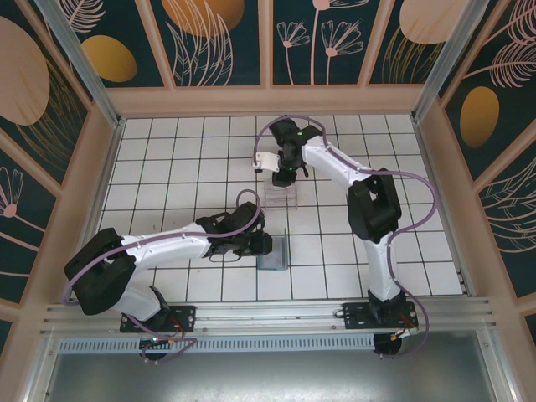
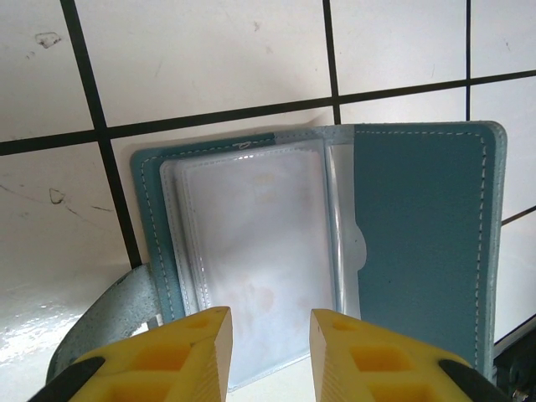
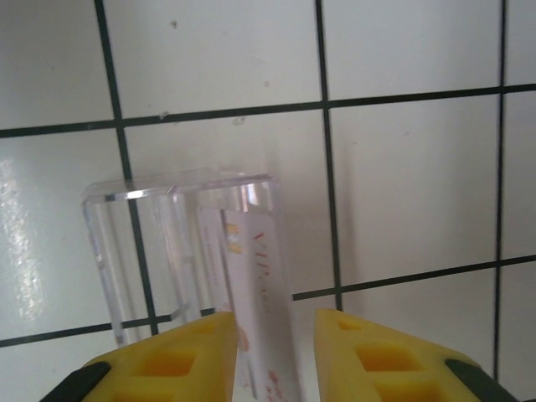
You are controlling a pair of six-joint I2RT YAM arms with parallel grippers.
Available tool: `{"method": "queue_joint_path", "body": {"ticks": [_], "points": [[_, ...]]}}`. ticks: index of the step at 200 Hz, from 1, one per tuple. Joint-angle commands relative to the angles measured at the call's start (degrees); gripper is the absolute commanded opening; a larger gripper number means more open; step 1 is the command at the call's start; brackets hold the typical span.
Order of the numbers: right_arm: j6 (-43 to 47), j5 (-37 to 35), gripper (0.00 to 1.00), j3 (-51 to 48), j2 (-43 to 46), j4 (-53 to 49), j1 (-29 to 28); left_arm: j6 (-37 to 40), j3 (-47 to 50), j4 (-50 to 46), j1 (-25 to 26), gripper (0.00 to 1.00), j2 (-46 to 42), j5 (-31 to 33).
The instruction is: Take the credit cards out of the card holder
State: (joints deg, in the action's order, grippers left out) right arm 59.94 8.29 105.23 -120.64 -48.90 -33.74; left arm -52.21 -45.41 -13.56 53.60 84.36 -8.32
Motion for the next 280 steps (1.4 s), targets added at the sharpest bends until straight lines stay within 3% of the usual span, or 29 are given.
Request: {"method": "queue_joint_path", "body": {"ticks": [1,32,65,85,129,167,245,280], "points": [[-2.45,-1.09,0.33,-1.27,5.52,5.14,-0.04,-0.62,0.27,-0.94,0.19,0.31,-0.94,1.06],[-8.45,-0.03,0.33,-4.49,10.61,10.62,0.01,0.15,-0.38,-0.42,0.24,0.31,-0.57,0.07],[-21.01,5.42,0.33,-10.89,17.56,17.92,0.06,1.03,-1.5,-1.07,0.25,0.31,-0.58,-0.04],[-30.96,7.67,0.34,-16.1,21.83,22.77,-0.33,1.13,-1.88,-1.44,0.25,0.3,-0.59,0.48],[-56.1,5.16,0.34,-27.52,29.77,30.67,-2.17,1.4,-1.2,-0.88,0.14,0.3,-0.95,0.95],[-74.93,3.67,0.33,-30.41,32.77,27.83,-3.71,1.54,-0.18,0.0,-0.23,0.29,-1.18,1.68],[-92.68,6.26,0.31,-34.57,34.05,24.28,-10.63,-0.86,7.73,7.06,-4.14,0.28,-5.24,-1.99],[-95.54,8.53,0.31,-34.92,32.46,23.87,-14.63,-1.4,11.85,8.24,-7.04,0.28,-8.85,-3.0]]}}
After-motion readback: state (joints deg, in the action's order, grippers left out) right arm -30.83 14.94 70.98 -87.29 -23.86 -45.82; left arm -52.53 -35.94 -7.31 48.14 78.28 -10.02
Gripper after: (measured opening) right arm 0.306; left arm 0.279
